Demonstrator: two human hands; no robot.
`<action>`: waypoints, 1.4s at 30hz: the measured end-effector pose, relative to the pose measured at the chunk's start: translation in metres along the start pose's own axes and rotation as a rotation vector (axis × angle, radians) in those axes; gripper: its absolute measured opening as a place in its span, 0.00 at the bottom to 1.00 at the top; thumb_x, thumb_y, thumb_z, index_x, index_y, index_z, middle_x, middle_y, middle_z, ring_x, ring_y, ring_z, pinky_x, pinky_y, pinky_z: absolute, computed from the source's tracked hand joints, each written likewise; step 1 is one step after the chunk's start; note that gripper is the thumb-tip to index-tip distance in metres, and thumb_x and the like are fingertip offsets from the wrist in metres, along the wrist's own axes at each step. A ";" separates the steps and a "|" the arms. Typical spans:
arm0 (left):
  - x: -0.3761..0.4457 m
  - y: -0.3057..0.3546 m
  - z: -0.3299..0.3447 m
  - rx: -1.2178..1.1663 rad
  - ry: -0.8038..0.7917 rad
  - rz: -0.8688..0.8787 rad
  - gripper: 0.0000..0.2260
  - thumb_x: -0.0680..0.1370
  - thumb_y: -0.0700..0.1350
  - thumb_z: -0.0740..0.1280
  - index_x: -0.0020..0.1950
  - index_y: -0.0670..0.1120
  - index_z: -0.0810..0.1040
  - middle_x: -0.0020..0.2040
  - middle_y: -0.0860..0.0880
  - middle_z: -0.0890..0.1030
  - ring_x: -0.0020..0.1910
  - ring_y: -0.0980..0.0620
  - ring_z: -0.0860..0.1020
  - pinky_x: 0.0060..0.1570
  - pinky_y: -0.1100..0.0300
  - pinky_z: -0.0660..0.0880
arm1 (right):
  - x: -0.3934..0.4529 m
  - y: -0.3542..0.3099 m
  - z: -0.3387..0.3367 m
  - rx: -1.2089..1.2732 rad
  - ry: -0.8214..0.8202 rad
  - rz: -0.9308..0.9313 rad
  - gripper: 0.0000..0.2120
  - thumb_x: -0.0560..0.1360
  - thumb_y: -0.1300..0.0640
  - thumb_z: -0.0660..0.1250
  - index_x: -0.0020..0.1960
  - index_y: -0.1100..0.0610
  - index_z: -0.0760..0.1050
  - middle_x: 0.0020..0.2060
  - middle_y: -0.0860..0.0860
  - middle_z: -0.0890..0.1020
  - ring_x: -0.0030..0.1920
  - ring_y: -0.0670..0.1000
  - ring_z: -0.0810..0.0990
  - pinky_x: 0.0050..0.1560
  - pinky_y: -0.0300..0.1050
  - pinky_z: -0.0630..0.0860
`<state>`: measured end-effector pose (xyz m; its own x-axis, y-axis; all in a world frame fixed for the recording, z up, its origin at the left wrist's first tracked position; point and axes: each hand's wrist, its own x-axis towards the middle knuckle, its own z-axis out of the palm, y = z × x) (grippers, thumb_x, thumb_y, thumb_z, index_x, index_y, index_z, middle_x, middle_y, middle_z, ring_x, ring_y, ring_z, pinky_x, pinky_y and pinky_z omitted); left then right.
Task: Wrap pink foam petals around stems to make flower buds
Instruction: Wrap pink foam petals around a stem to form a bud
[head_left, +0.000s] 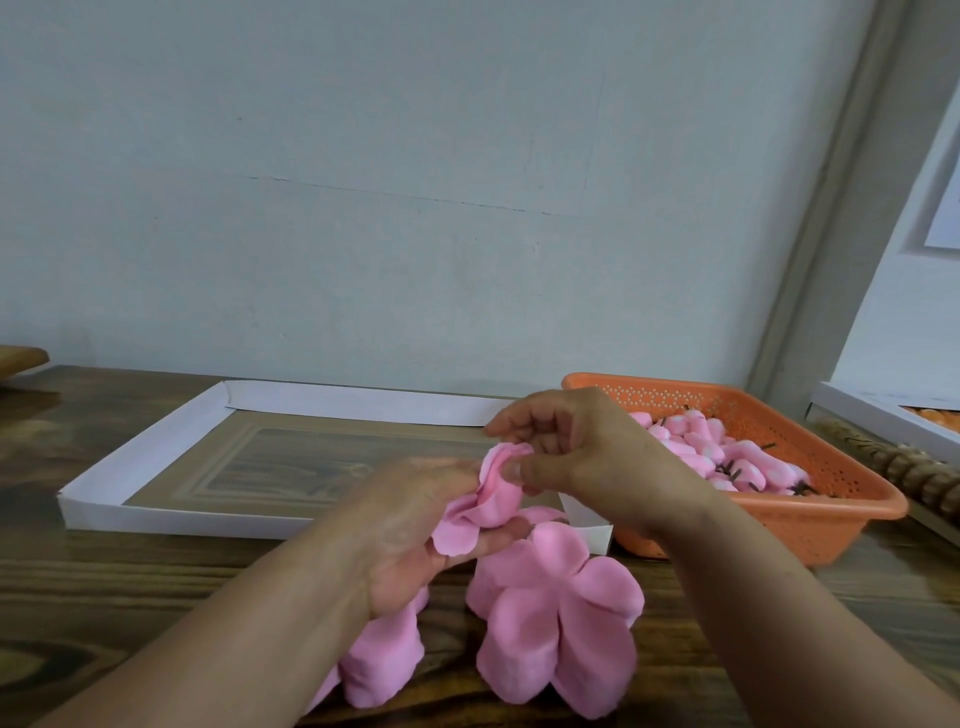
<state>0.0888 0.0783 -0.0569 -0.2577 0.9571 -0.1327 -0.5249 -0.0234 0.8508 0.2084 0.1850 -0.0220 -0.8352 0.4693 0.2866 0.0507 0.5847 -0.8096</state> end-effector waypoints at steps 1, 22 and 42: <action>0.001 0.000 -0.001 0.016 0.000 0.001 0.09 0.74 0.30 0.63 0.45 0.34 0.84 0.48 0.35 0.83 0.45 0.39 0.84 0.38 0.53 0.82 | 0.000 0.000 -0.001 0.000 0.000 0.004 0.12 0.70 0.73 0.69 0.43 0.56 0.79 0.37 0.57 0.82 0.36 0.51 0.79 0.41 0.47 0.78; -0.003 -0.003 0.001 0.202 0.066 -0.008 0.12 0.76 0.41 0.66 0.51 0.32 0.80 0.49 0.38 0.84 0.45 0.47 0.84 0.46 0.53 0.82 | -0.003 -0.001 -0.003 -0.017 -0.064 0.087 0.10 0.68 0.73 0.68 0.44 0.61 0.81 0.39 0.67 0.82 0.37 0.57 0.81 0.49 0.61 0.77; -0.001 -0.002 0.005 0.200 0.093 0.061 0.09 0.75 0.31 0.64 0.54 0.33 0.78 0.51 0.38 0.84 0.53 0.41 0.82 0.49 0.57 0.80 | 0.006 0.015 -0.002 0.072 0.159 0.056 0.07 0.69 0.73 0.68 0.36 0.64 0.80 0.28 0.60 0.81 0.26 0.50 0.79 0.30 0.40 0.77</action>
<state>0.0942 0.0793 -0.0560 -0.3625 0.9247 -0.1161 -0.3370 -0.0140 0.9414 0.2048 0.1977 -0.0309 -0.7346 0.6020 0.3129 0.0509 0.5088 -0.8594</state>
